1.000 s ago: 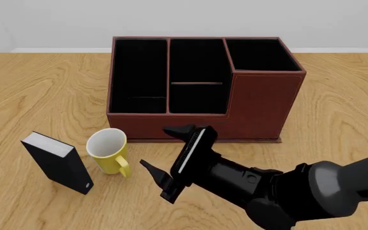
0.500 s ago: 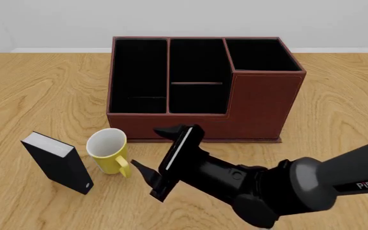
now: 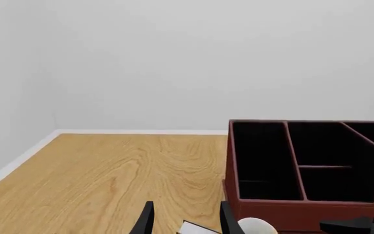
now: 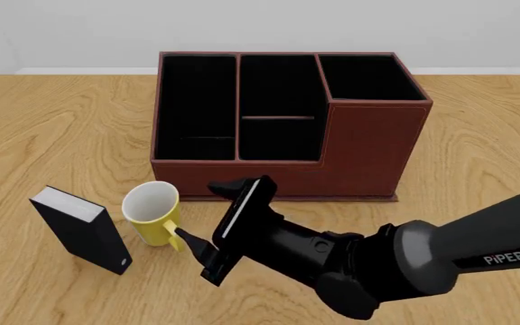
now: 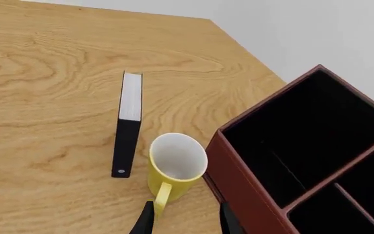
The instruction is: Pick up the yellow and white mug and place it to the right of the caddy.
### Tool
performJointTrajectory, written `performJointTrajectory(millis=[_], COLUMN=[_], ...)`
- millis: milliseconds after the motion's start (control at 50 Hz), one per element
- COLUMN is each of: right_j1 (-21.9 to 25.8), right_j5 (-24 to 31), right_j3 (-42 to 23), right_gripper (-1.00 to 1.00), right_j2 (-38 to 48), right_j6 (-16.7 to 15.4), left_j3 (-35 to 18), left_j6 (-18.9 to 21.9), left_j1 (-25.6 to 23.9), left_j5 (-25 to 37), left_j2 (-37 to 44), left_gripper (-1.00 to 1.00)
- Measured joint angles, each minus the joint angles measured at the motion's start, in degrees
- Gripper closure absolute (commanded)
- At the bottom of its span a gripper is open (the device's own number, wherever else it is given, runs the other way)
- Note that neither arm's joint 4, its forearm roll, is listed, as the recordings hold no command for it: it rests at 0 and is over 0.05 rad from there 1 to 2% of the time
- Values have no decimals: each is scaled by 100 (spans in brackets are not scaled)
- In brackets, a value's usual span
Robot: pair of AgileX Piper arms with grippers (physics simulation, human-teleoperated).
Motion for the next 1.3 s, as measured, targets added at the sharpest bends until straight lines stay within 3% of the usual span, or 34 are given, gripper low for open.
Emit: performJointTrajectory(millis=[1300], right_j1=[57], right_j5=[189], right_j3=[-579], right_gripper=[-100], right_j2=[688], right_j6=[537], left_j3=[177], left_j6=[-37], left_j1=[65], left_j5=[-72], left_j2=[0], left_gripper=[-100])
